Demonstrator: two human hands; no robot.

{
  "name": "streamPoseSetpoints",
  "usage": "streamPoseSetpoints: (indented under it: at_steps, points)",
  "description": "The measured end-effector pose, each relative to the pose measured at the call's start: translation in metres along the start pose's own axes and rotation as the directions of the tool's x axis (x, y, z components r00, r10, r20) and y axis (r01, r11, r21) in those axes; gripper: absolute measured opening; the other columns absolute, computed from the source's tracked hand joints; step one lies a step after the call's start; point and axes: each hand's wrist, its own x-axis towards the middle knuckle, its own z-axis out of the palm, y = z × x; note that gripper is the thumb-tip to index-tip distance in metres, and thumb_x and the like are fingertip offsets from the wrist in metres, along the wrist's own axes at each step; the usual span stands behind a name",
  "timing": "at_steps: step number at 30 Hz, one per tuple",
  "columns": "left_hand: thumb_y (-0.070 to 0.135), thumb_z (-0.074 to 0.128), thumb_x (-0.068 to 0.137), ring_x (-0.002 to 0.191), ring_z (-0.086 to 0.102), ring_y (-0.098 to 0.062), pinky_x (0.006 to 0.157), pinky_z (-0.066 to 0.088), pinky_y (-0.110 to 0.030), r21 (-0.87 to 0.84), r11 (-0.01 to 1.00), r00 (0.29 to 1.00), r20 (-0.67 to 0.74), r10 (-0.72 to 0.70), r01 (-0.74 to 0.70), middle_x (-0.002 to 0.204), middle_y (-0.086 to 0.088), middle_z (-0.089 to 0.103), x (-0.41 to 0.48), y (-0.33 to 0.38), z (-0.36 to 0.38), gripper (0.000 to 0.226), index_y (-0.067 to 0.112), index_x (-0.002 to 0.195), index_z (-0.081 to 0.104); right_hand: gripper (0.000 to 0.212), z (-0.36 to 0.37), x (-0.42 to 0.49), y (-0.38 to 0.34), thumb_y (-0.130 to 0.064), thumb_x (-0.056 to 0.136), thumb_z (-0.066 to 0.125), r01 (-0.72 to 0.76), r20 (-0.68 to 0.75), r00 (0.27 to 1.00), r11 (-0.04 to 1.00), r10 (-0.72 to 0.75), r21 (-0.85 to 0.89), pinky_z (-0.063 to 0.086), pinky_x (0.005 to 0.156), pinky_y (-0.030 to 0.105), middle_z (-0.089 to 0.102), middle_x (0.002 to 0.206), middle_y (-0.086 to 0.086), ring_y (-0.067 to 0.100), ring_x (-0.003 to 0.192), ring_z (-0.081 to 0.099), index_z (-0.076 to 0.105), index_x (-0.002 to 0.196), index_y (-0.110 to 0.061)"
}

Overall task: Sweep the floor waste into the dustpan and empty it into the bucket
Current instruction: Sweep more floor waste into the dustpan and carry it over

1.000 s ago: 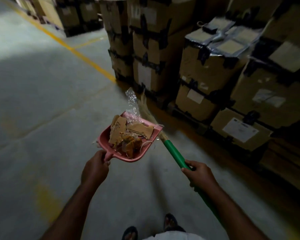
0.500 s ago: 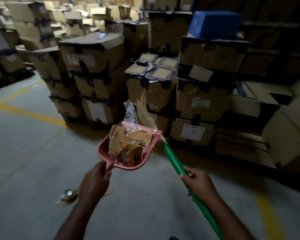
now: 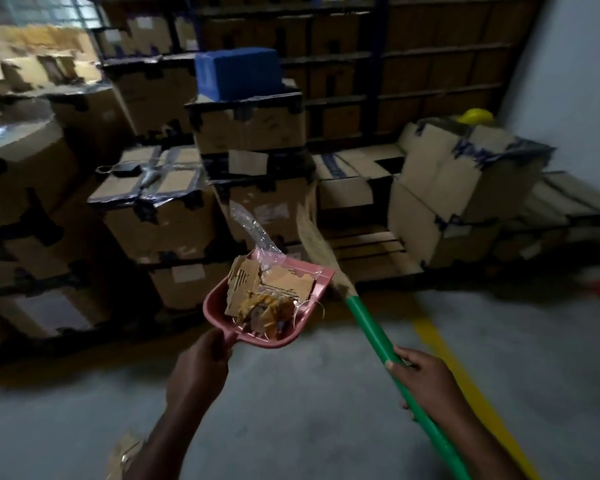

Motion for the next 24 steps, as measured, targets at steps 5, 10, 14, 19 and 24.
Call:
streamPoseSetpoints:
  at_steps: [5, 10, 14, 19, 24]
  points:
    - [0.025, 0.06, 0.096, 0.072, 0.06, -0.004, 0.063, 0.057, -0.031, -0.009, 0.996, 0.991, 0.099, 0.089, -0.089, 0.083, 0.016, 0.059, 0.022, 0.073, 0.054, 0.021, 0.028, 0.116, 0.062, 0.042, -0.068, 0.017, 0.03, -0.019, 0.086, 0.074, -0.043, -0.113, 0.993, 0.998, 0.047, 0.034, 0.05, 0.039, 0.035, 0.07, 0.079, 0.006, 0.026, 0.042, 0.062, 0.065, 0.127, -0.025]
    - [0.027, 0.058, 0.097, 0.071, 0.059, -0.004, 0.06, 0.055, -0.03, -0.012, 0.981, 0.971, 0.142, 0.194, -0.195, 0.083, 0.017, 0.058, 0.04, 0.15, 0.115, 0.019, 0.032, 0.114, 0.063, 0.04, -0.138, 0.045, 0.054, -0.013, 0.085, 0.074, -0.08, -0.197, 0.977, 0.996, 0.087, 0.044, 0.051, 0.04, 0.035, 0.069, 0.06, -0.006, 0.021, 0.041, 0.06, 0.066, 0.122, -0.025]
    - [0.028, 0.058, 0.097, 0.064, 0.058, -0.002, 0.054, 0.053, -0.031, 0.01, 0.964, 0.951, 0.167, 0.26, -0.265, 0.077, 0.017, 0.059, 0.051, 0.206, 0.155, 0.011, 0.038, 0.101, 0.062, 0.043, -0.19, 0.074, 0.072, -0.015, 0.084, 0.076, -0.118, -0.227, 0.965, 0.991, 0.131, 0.069, 0.054, 0.043, 0.034, 0.073, 0.079, 0.012, 0.02, 0.045, 0.061, 0.066, 0.126, -0.022]
    - [0.024, 0.059, 0.096, 0.066, 0.059, -0.001, 0.06, 0.056, -0.032, -0.032, 0.944, 0.921, 0.211, 0.328, -0.329, 0.078, 0.019, 0.057, 0.064, 0.277, 0.206, 0.015, 0.032, 0.107, 0.065, 0.037, -0.248, 0.107, 0.089, -0.012, 0.084, 0.076, -0.127, -0.275, 0.95, 0.987, 0.148, 0.094, 0.055, 0.045, 0.045, 0.075, 0.079, 0.011, 0.023, 0.045, 0.062, 0.07, 0.117, -0.025]
    - [0.021, 0.06, 0.095, 0.066, 0.061, -0.002, 0.054, 0.054, -0.025, -0.043, 0.918, 0.874, 0.294, 0.388, -0.393, 0.088, 0.018, 0.059, 0.08, 0.34, 0.264, 0.027, 0.031, 0.12, 0.063, 0.042, -0.296, 0.134, 0.109, -0.015, 0.087, 0.073, -0.176, -0.296, 0.932, 0.976, 0.207, 0.128, 0.048, 0.041, 0.034, 0.073, 0.084, 0.012, 0.025, 0.04, 0.06, 0.064, 0.126, -0.027]
